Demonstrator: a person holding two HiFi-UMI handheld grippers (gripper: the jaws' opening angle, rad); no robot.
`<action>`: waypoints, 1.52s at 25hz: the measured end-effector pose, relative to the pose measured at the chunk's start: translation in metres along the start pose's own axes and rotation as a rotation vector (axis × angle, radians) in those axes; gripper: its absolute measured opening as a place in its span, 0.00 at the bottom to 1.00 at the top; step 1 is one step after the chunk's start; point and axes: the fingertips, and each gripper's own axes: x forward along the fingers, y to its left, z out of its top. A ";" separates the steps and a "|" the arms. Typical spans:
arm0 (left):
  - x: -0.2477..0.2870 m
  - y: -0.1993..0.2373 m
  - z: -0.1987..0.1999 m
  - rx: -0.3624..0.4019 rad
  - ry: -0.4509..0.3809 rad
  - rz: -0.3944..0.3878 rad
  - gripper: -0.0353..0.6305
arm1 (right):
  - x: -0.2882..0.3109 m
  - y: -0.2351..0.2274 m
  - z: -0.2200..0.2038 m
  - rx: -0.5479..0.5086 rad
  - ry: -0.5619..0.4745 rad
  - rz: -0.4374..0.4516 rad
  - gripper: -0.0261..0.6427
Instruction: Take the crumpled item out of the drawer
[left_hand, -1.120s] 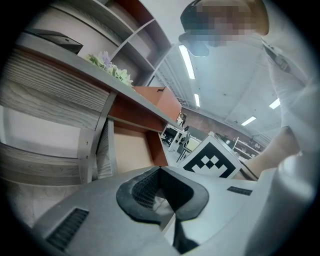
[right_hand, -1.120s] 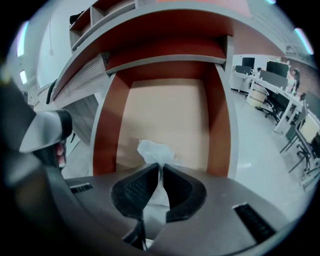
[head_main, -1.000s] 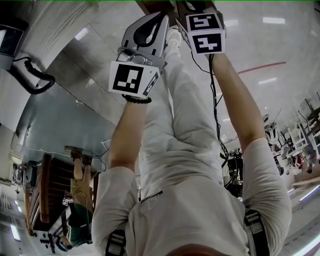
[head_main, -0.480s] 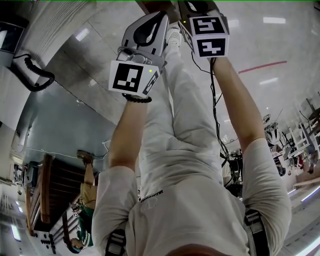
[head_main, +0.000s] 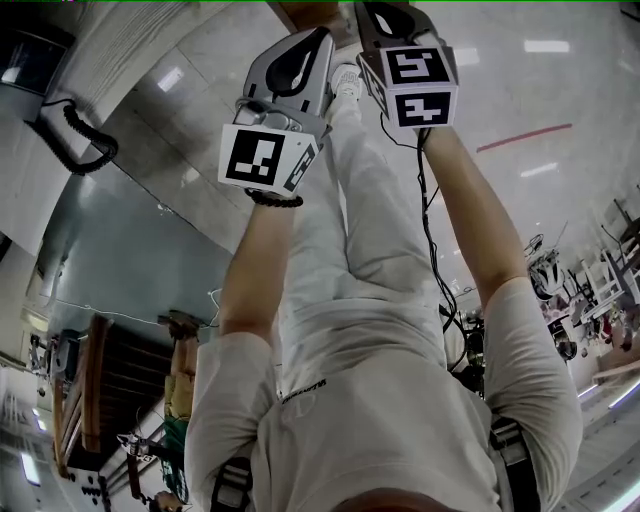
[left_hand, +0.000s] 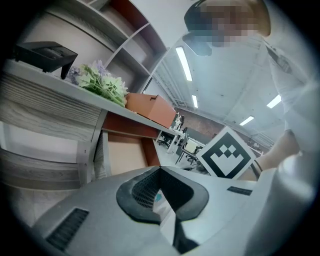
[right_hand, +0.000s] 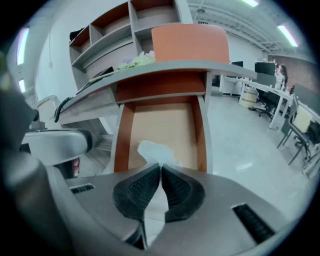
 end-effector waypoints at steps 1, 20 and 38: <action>-0.002 -0.001 0.004 0.002 -0.003 0.001 0.05 | -0.004 0.002 0.003 0.004 -0.005 0.002 0.06; -0.067 -0.046 0.116 0.104 -0.049 0.007 0.05 | -0.145 0.030 0.097 0.035 -0.186 -0.015 0.06; -0.152 -0.095 0.268 0.209 -0.206 0.046 0.05 | -0.325 0.044 0.217 0.013 -0.432 -0.082 0.06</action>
